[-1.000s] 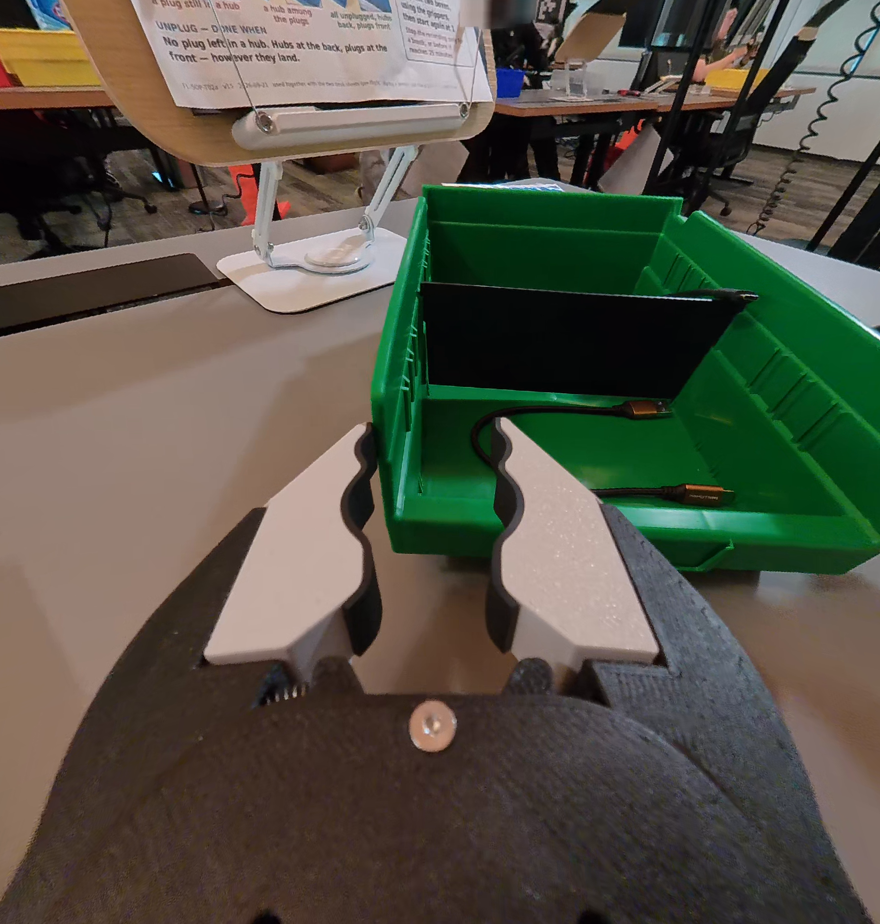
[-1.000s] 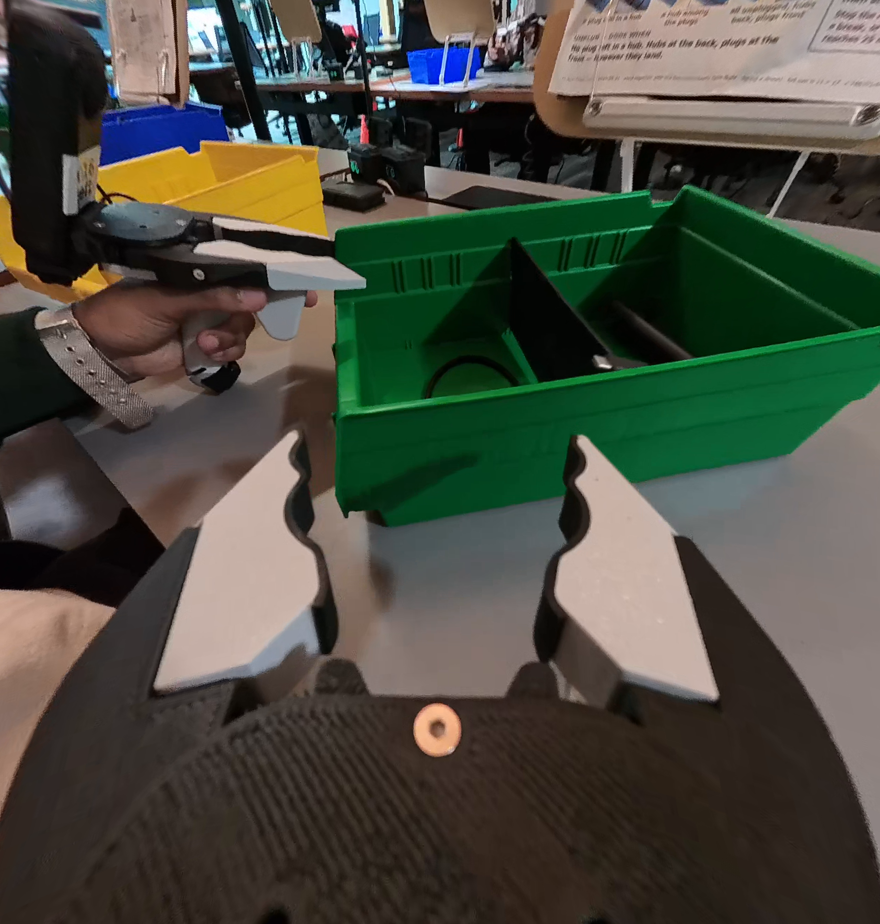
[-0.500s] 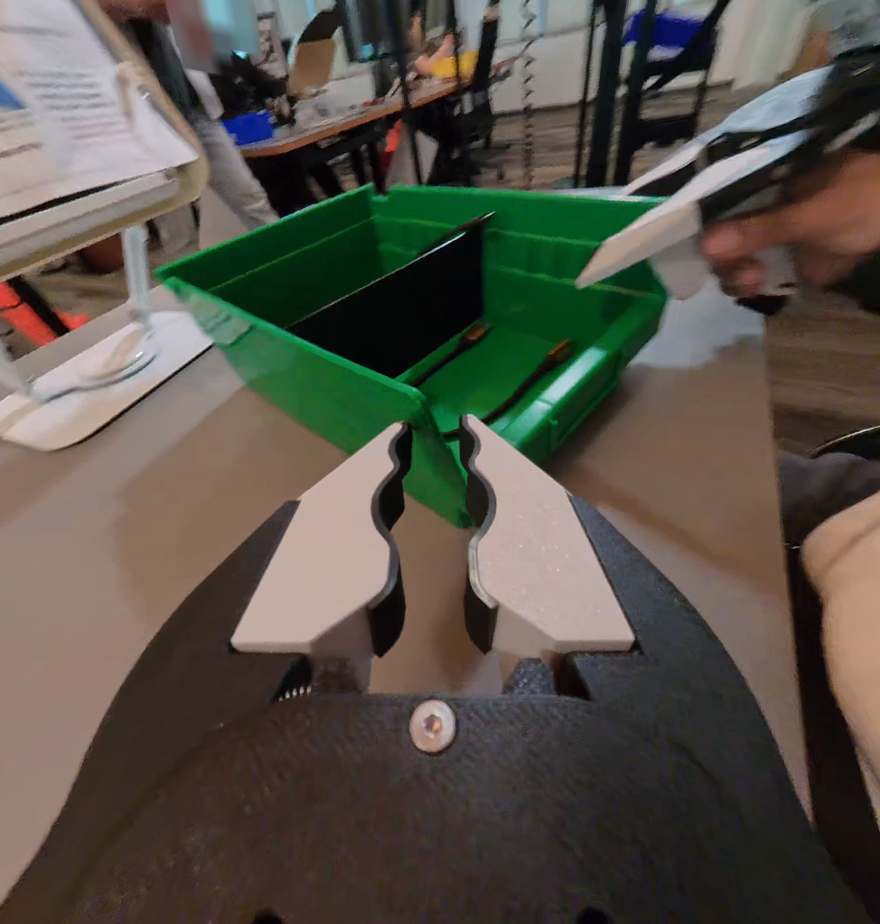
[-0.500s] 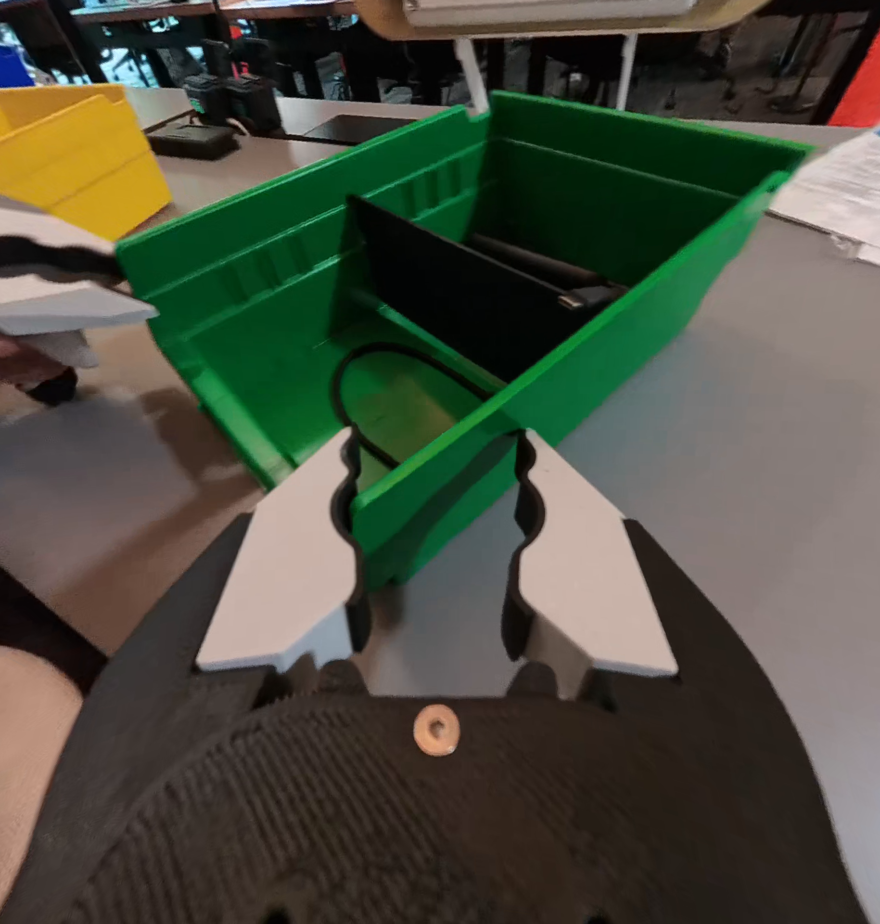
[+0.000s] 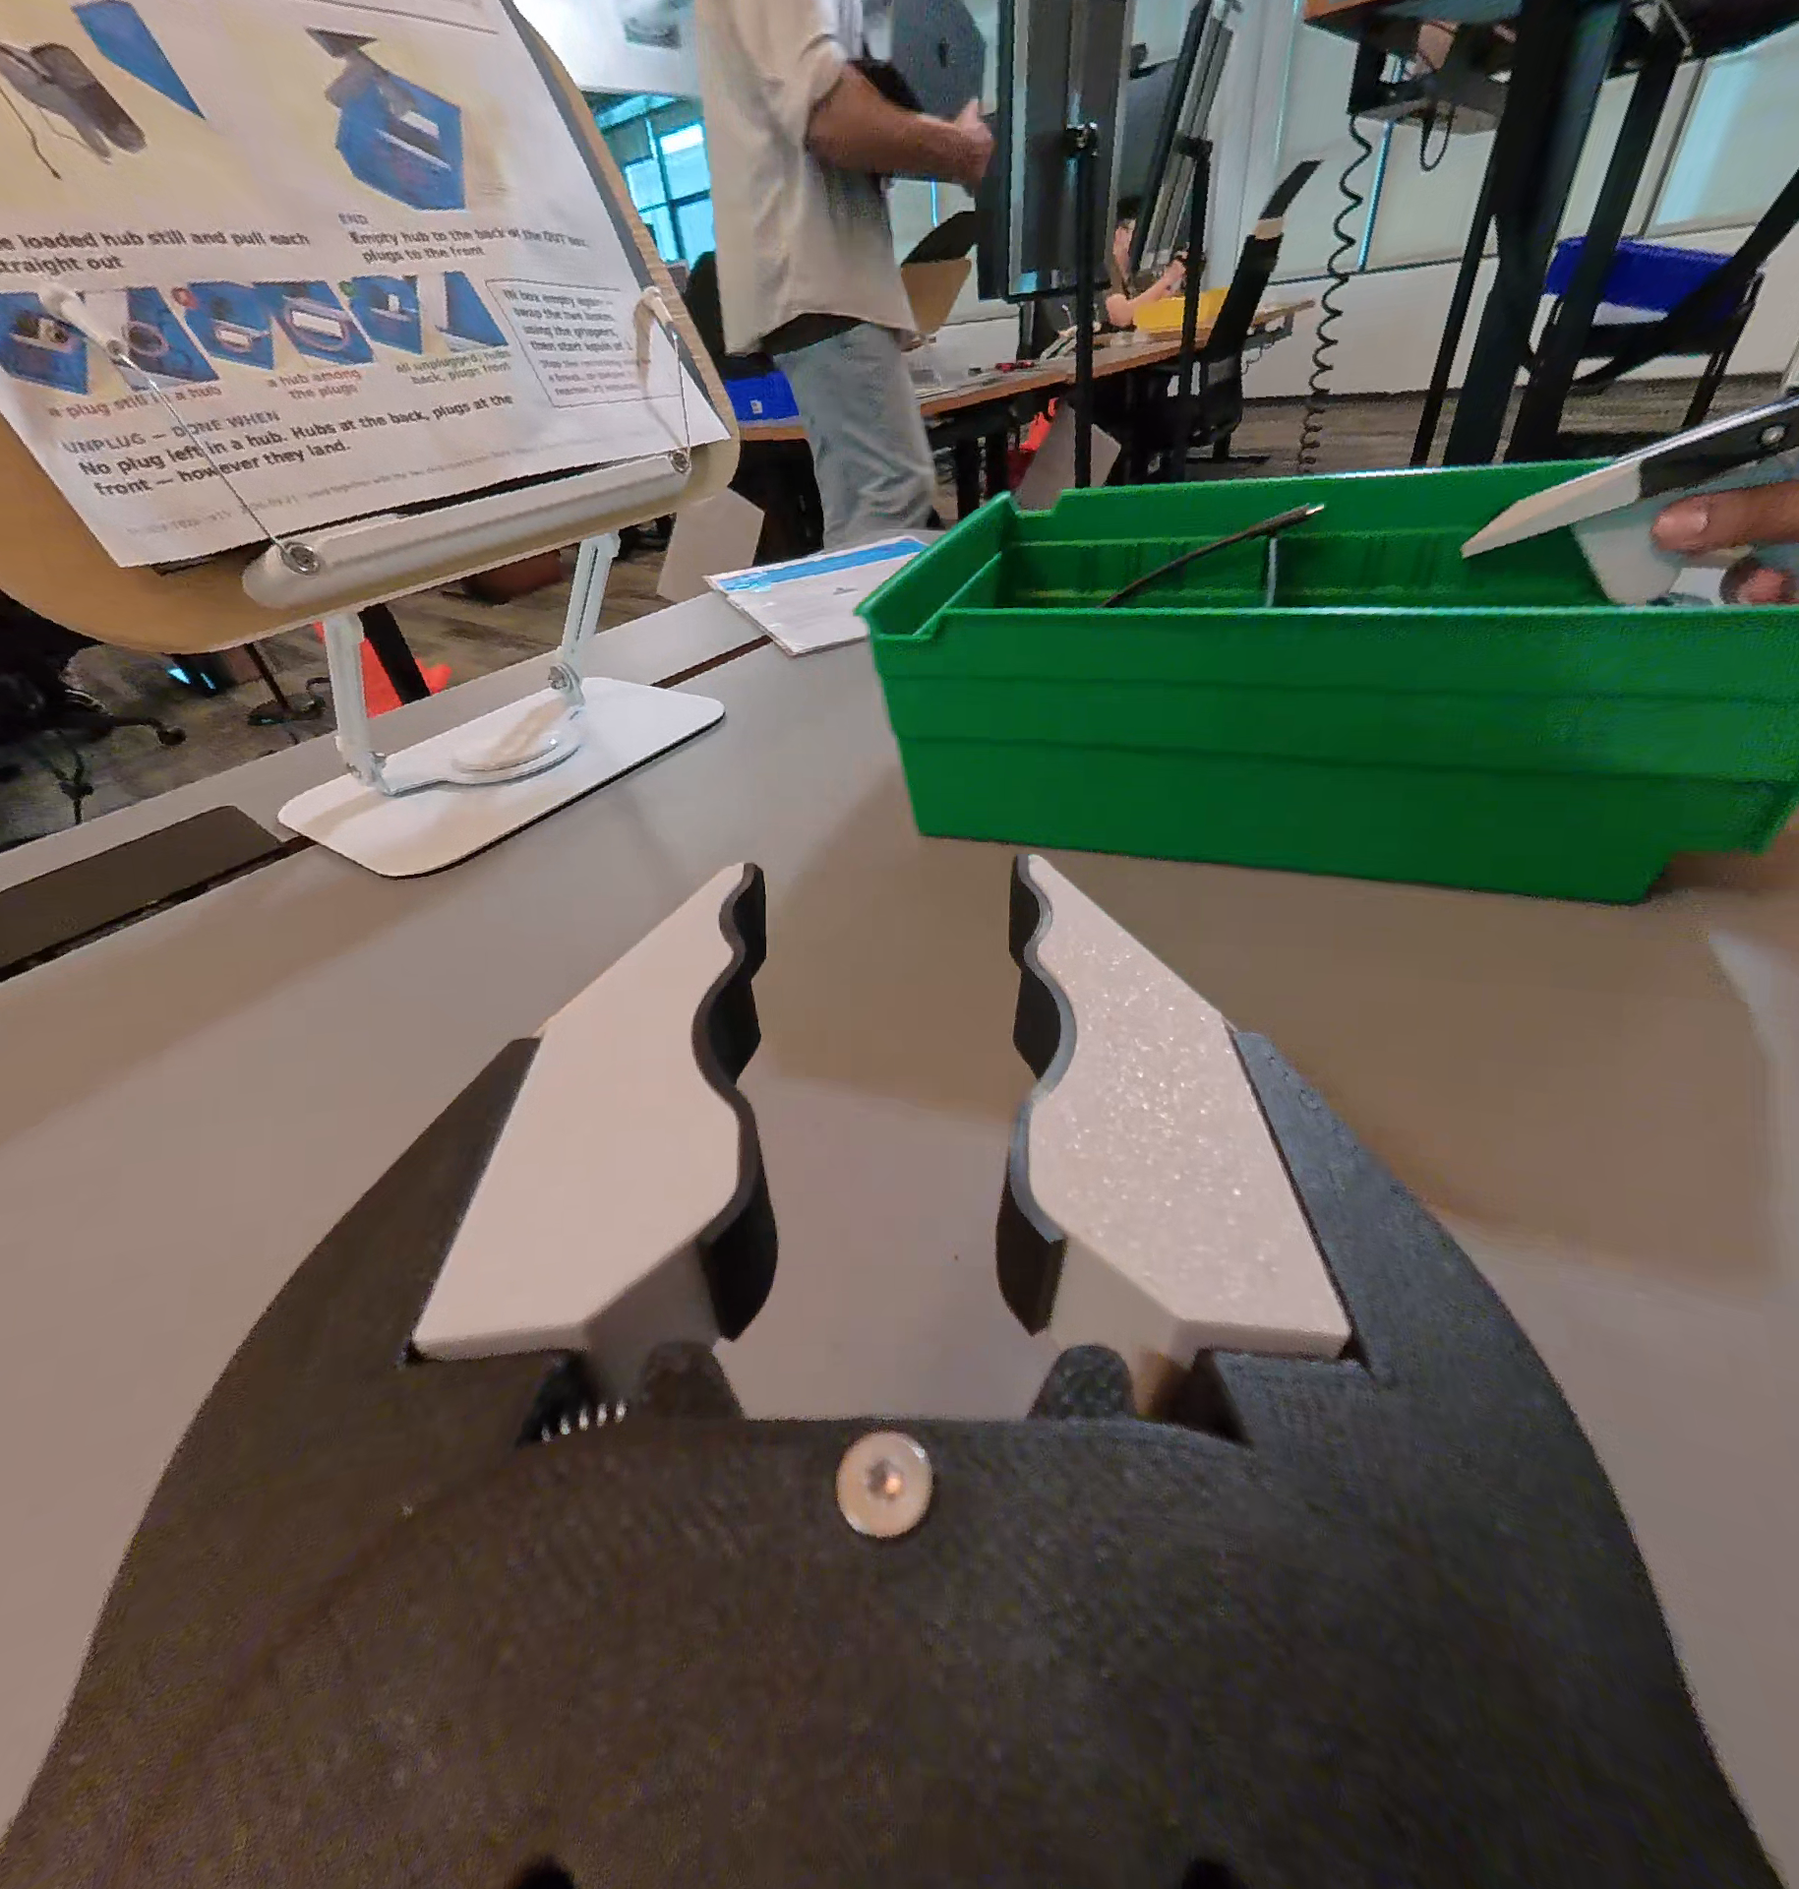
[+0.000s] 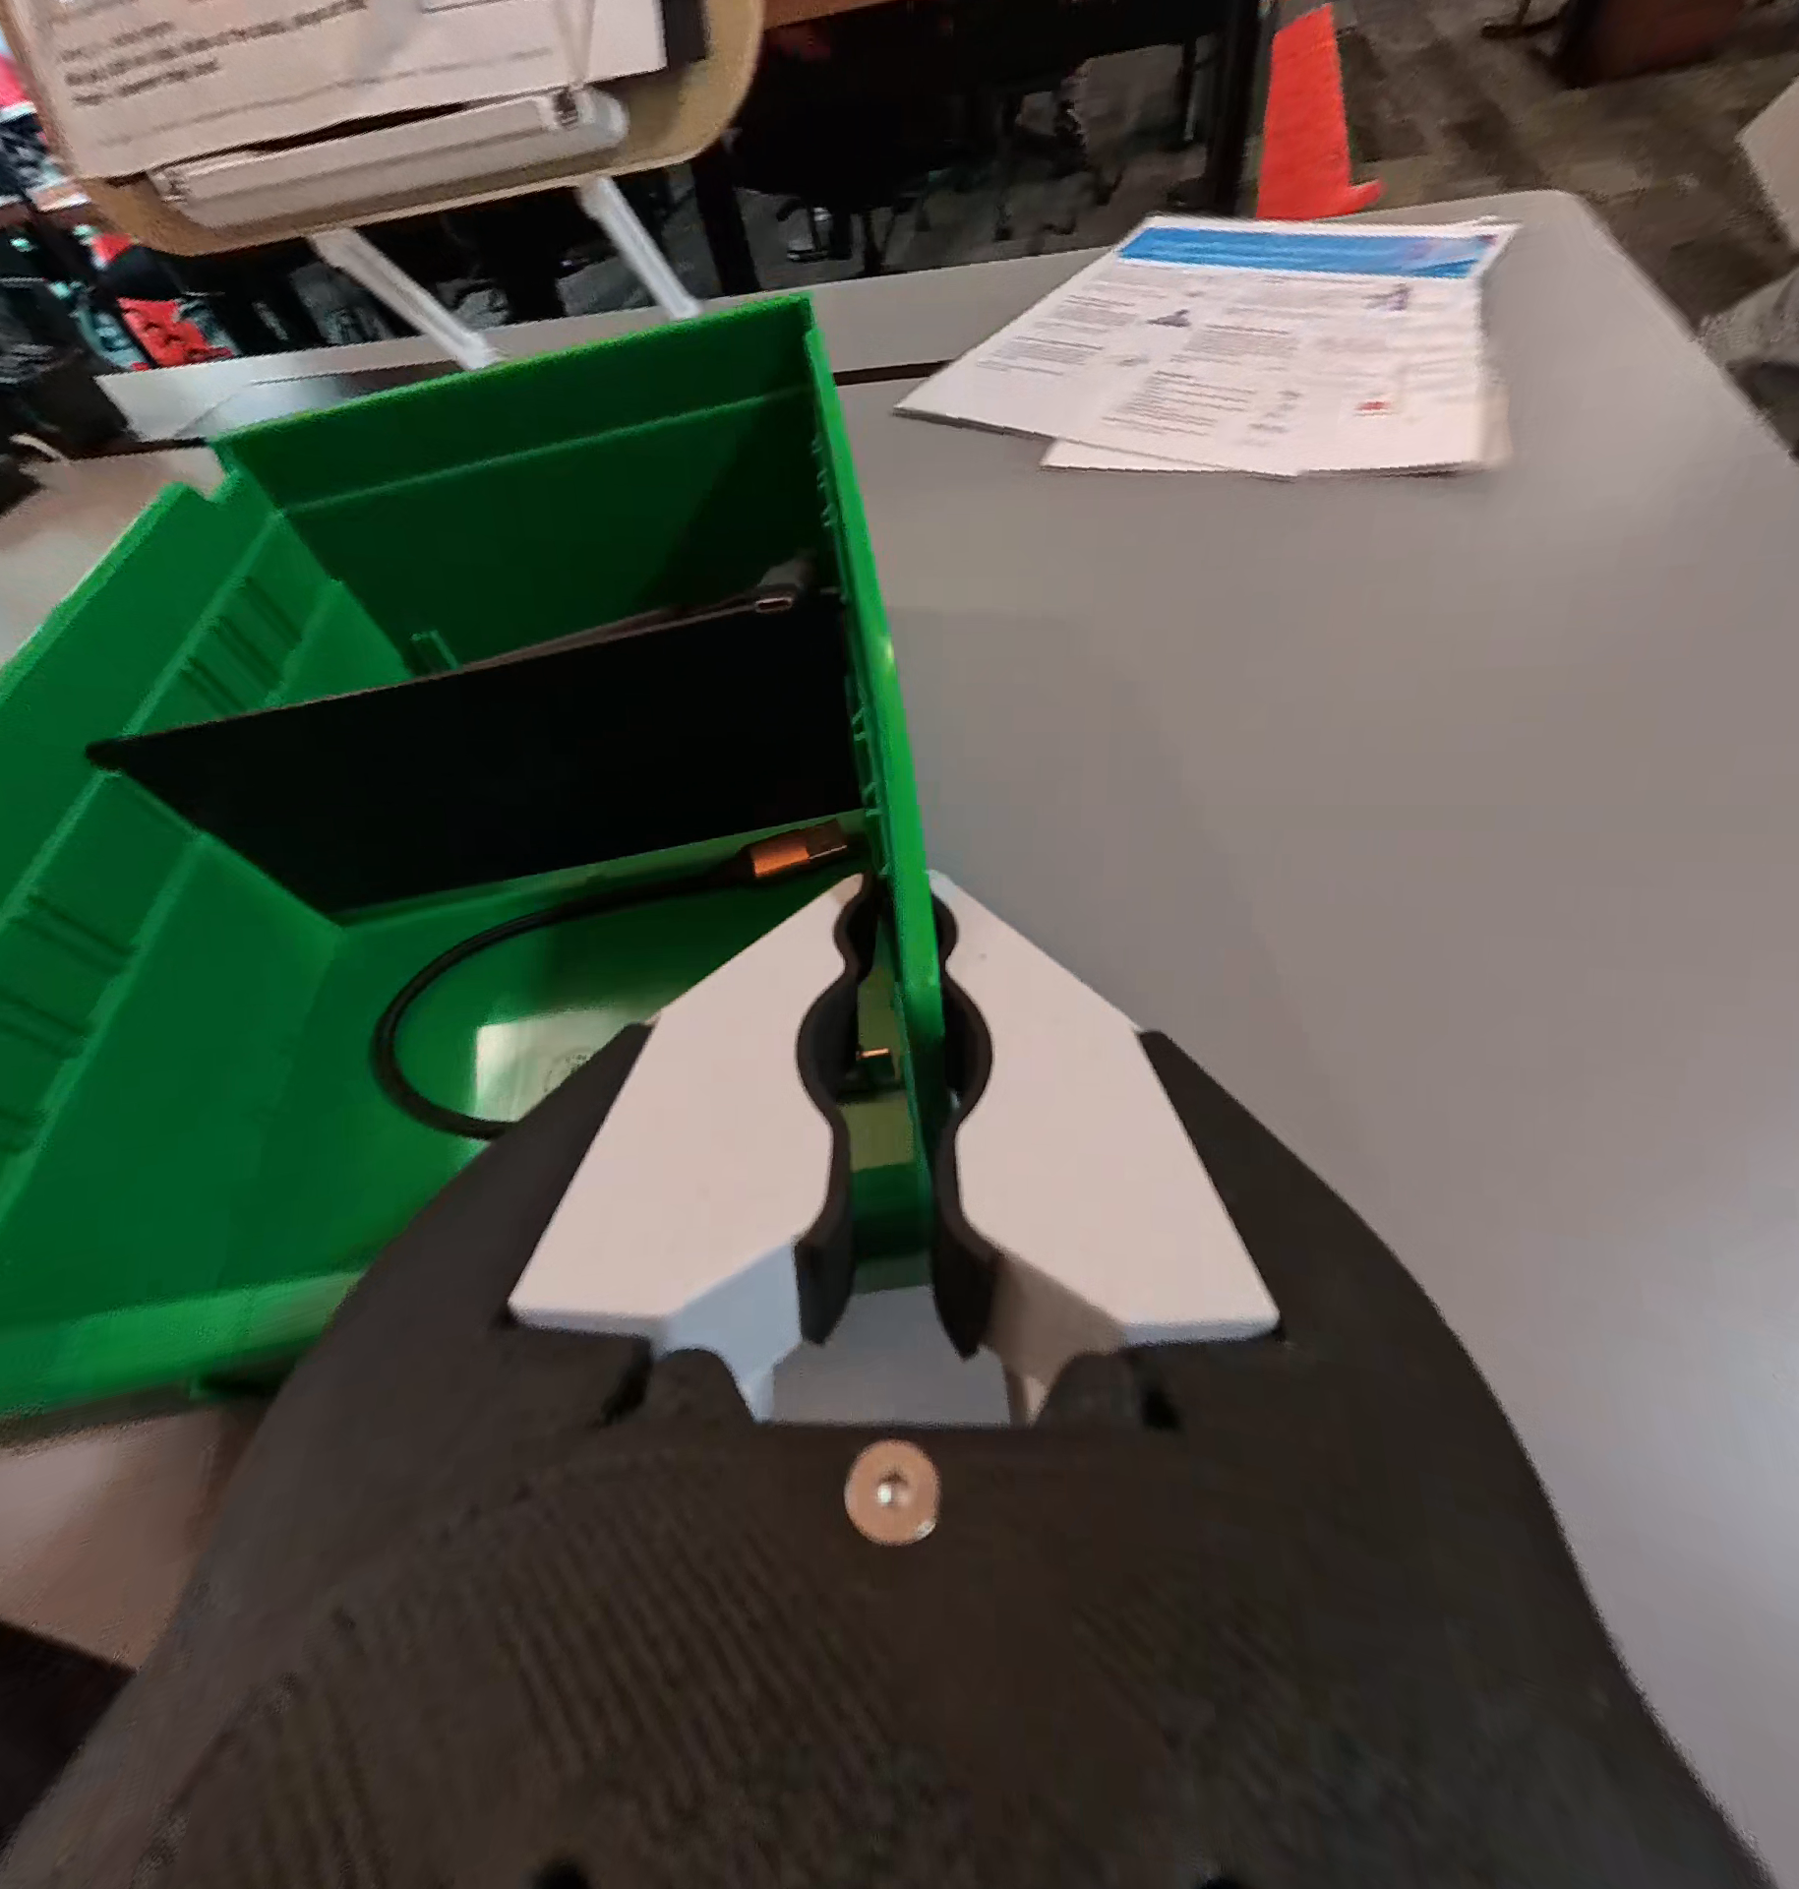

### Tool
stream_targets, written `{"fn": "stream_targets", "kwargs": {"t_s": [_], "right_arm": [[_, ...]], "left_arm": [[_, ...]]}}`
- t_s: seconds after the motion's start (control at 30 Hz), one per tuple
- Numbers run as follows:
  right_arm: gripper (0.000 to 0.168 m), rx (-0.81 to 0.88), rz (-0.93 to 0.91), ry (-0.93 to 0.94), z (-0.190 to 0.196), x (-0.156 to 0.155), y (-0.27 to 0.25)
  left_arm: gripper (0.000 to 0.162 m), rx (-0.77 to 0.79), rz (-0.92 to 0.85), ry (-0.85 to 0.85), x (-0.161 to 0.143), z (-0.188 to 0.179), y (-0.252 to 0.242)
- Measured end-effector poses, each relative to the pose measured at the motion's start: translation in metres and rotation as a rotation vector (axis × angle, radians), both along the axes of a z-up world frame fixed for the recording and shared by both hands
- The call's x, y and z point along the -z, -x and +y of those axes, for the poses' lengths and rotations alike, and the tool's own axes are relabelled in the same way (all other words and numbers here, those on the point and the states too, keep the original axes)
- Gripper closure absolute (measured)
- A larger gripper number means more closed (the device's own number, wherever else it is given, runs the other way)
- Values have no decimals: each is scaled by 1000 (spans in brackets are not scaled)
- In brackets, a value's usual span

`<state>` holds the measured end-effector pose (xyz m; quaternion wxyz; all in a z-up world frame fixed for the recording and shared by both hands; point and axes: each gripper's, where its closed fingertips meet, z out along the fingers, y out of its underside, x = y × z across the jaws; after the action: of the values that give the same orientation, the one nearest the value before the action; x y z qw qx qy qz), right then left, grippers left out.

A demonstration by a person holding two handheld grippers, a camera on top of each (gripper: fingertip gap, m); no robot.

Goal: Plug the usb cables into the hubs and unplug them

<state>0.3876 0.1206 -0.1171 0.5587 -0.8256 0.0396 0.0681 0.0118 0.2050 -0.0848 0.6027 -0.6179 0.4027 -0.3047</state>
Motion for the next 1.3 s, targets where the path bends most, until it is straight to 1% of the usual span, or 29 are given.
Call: {"fn": "stream_targets", "kwargs": {"t_s": [0.1, 0.27, 0.43, 0.93, 1.3], "right_arm": [[162, 63, 20, -19, -12, -1, -32], [164, 195, 49, -57, -30, -3, -79], [165, 298, 130, -120, -46, -4, -108], [165, 336, 94, -134, -44, -6, -113], [165, 321, 117, -163, -40, -7, -109]], "left_arm": [[115, -1, 11, -6, 1, 0, -1], [115, -7, 25, -11, 4, 2, -2], [116, -13, 10, 8, 3, 4, 0], [116, -26, 8, 18, 4, 7, 1], [116, -31, 9, 22, 4, 8, 2]]}}
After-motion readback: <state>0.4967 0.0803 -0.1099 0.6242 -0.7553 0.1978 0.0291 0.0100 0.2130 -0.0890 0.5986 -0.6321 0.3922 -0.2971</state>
